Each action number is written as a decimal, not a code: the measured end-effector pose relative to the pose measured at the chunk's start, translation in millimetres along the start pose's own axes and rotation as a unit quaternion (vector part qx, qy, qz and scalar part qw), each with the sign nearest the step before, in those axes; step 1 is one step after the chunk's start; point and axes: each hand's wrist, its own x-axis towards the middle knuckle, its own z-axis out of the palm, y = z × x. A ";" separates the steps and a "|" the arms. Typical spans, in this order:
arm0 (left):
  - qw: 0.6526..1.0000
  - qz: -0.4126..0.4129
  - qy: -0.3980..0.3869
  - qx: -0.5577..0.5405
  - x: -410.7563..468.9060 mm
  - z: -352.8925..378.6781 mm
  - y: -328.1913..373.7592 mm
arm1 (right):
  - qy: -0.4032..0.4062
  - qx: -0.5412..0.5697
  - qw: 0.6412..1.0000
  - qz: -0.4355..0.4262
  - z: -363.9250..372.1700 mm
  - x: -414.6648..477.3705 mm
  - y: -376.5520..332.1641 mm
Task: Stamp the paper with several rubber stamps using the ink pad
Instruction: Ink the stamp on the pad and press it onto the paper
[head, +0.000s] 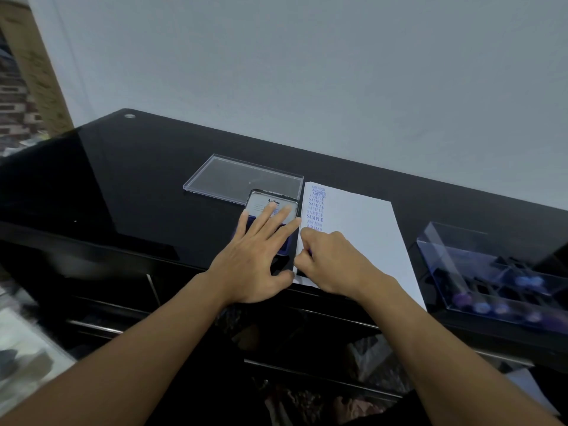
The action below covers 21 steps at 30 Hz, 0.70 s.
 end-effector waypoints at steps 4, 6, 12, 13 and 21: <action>1.000 -0.001 -0.001 -0.004 0.0 -0.3 0.2 | 0.005 0.001 1.000 -0.001 1.2 -0.7 -0.8; 1.000 -0.001 0.001 -0.004 0.1 -0.3 0.2 | 0.008 0.001 1.000 0.000 2.1 -0.4 -0.8; 1.000 -0.003 0.002 -0.006 -0.3 -0.4 1.0 | 0.008 0.009 1.000 0.004 3.1 0.0 0.1; 1.000 -0.003 0.003 -0.008 -0.4 -0.4 1.3 | 0.008 0.010 1.000 0.005 3.1 -0.4 0.1; 1.000 -0.006 0.005 -0.006 -0.7 -0.2 1.2 | 0.008 0.011 1.000 -0.009 3.7 -3.4 0.2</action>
